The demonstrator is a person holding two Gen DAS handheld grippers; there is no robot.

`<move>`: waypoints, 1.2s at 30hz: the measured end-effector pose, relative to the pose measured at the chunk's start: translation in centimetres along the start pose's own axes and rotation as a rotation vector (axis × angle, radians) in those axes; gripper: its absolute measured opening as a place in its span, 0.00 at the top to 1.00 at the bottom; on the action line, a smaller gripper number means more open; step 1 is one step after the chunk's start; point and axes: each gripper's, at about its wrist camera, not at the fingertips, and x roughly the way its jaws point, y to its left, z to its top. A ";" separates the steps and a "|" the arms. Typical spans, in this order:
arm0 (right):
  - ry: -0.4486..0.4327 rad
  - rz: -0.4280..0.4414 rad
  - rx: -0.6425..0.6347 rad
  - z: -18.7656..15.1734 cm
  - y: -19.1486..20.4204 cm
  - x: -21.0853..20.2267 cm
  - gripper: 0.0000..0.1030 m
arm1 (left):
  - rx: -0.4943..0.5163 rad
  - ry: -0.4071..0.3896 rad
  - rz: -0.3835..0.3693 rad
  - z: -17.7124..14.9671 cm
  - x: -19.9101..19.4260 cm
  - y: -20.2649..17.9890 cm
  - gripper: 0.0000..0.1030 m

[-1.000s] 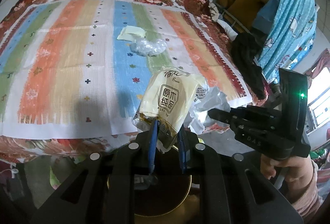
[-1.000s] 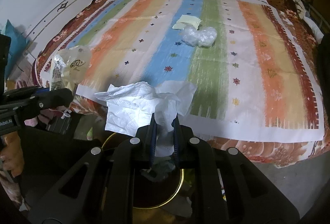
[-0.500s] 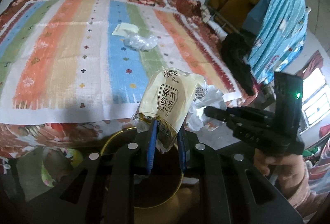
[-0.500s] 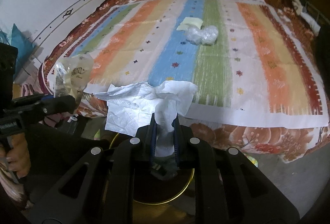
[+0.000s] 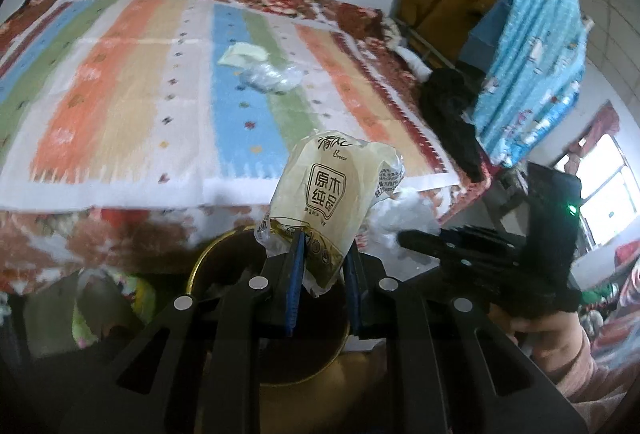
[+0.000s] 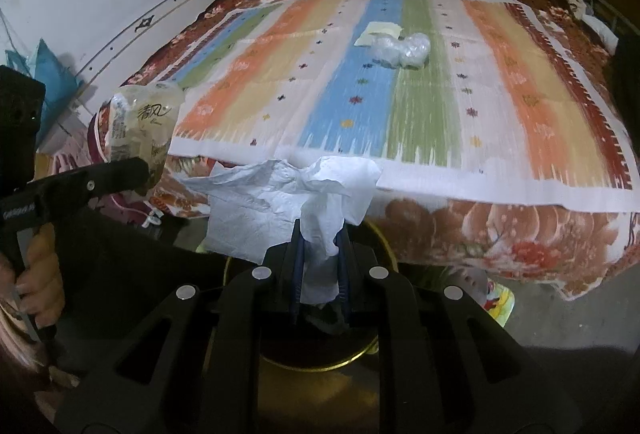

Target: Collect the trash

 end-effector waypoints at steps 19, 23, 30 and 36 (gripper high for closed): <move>0.029 0.026 0.081 -0.9 -0.1 1.0 0.60 | -0.056 0.052 -0.057 -2.2 1.1 0.6 0.56; 0.028 0.036 0.091 -0.9 -0.3 1.0 0.56 | -0.084 0.041 -0.049 -2.2 1.1 0.8 0.52; 0.030 0.043 0.086 -0.9 -0.2 1.0 0.55 | -0.103 0.040 -0.038 -2.0 1.0 1.2 0.52; 0.029 0.043 0.083 -0.8 0.0 1.1 0.54 | -0.139 0.025 0.005 -1.9 1.0 2.0 0.51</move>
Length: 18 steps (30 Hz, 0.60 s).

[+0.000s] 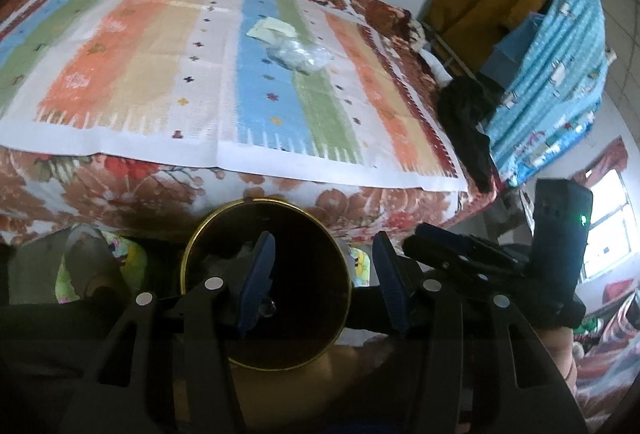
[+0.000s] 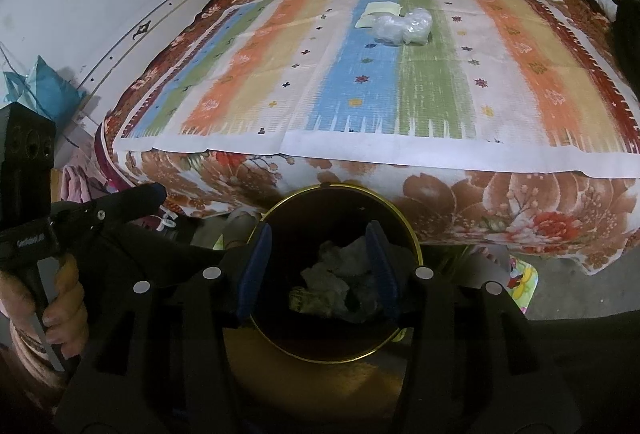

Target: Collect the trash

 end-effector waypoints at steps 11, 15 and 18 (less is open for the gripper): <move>-0.007 -0.013 0.008 1.0 0.4 0.5 0.48 | -0.023 0.019 0.098 1.3 1.2 0.6 0.51; -0.009 -0.008 0.016 1.7 -0.1 0.8 0.46 | 0.001 0.023 0.112 2.1 1.6 0.1 0.50; -0.005 0.008 0.035 2.3 -0.5 0.9 0.42 | 0.007 0.031 0.111 2.9 1.8 0.0 0.47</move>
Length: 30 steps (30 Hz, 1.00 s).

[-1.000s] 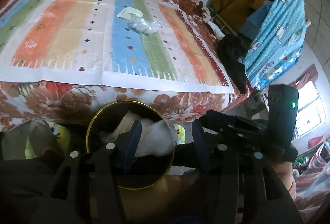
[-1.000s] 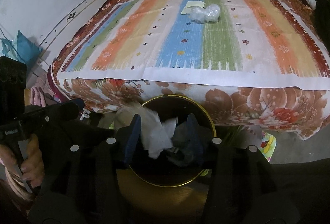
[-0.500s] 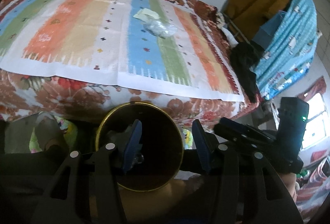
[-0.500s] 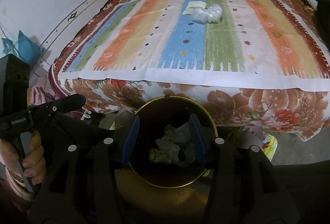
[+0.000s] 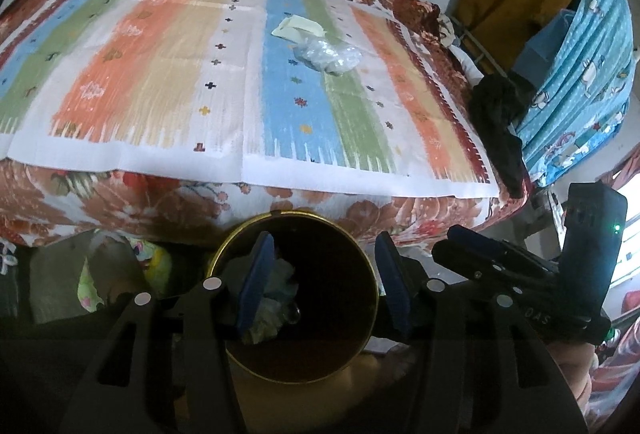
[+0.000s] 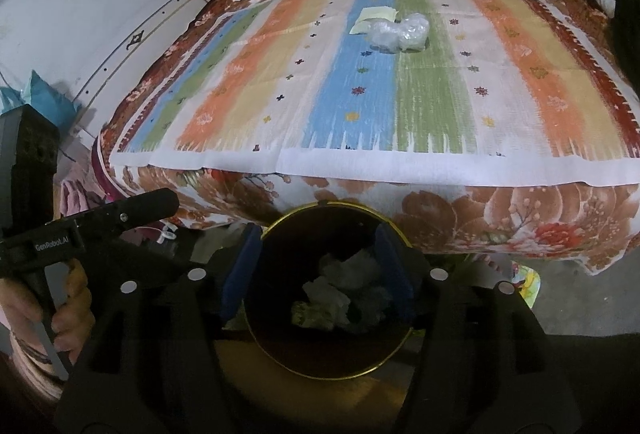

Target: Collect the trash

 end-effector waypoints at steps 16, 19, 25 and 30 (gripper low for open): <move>-0.041 -0.111 -0.016 5.9 -1.2 0.3 0.25 | -0.035 0.002 0.075 6.4 1.5 0.8 0.32; -0.044 -0.120 -0.009 7.5 -1.8 0.3 0.22 | -0.026 -0.015 0.100 7.5 1.7 0.6 0.29; -0.030 -0.118 0.045 10.5 -3.4 1.2 0.18 | -0.007 -0.055 0.166 10.4 2.5 0.3 0.24; -0.023 -0.161 0.056 12.3 -4.1 2.3 0.14 | -0.003 -0.085 0.188 12.5 2.8 0.3 0.19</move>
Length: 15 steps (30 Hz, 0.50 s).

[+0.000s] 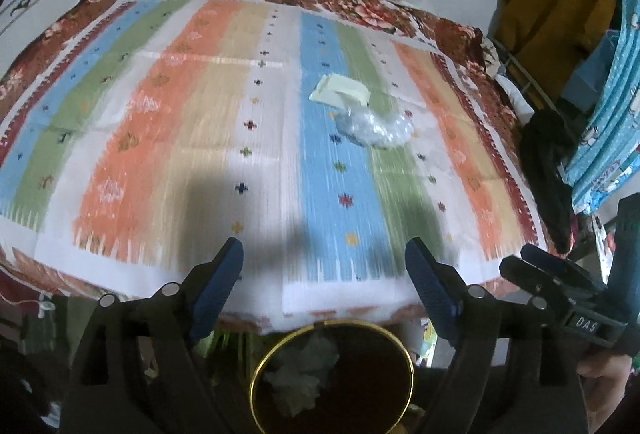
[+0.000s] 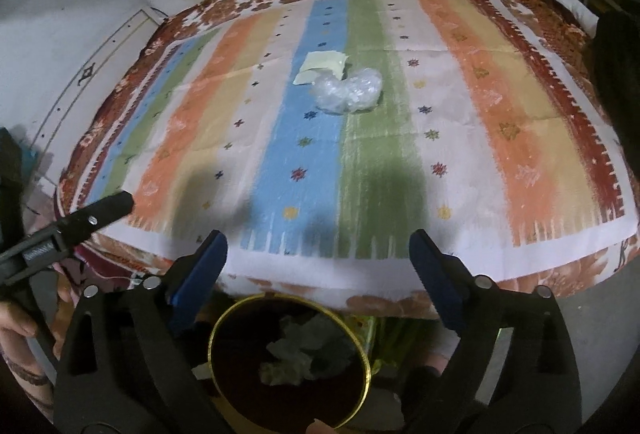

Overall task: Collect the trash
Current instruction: 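Move both open tools from the bin toward the yellow paper and clear bag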

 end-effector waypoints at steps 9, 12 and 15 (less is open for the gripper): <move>0.019 -0.060 0.003 2.7 -0.7 2.5 0.11 | 0.000 -0.026 0.024 2.9 2.3 -0.1 0.09; 0.009 -0.071 0.002 3.8 -0.7 3.3 0.09 | -0.011 -0.040 0.038 3.9 3.4 0.1 0.07; 0.008 -0.073 0.001 4.8 -0.7 4.2 0.09 | -0.033 -0.022 0.028 4.7 4.5 0.4 0.06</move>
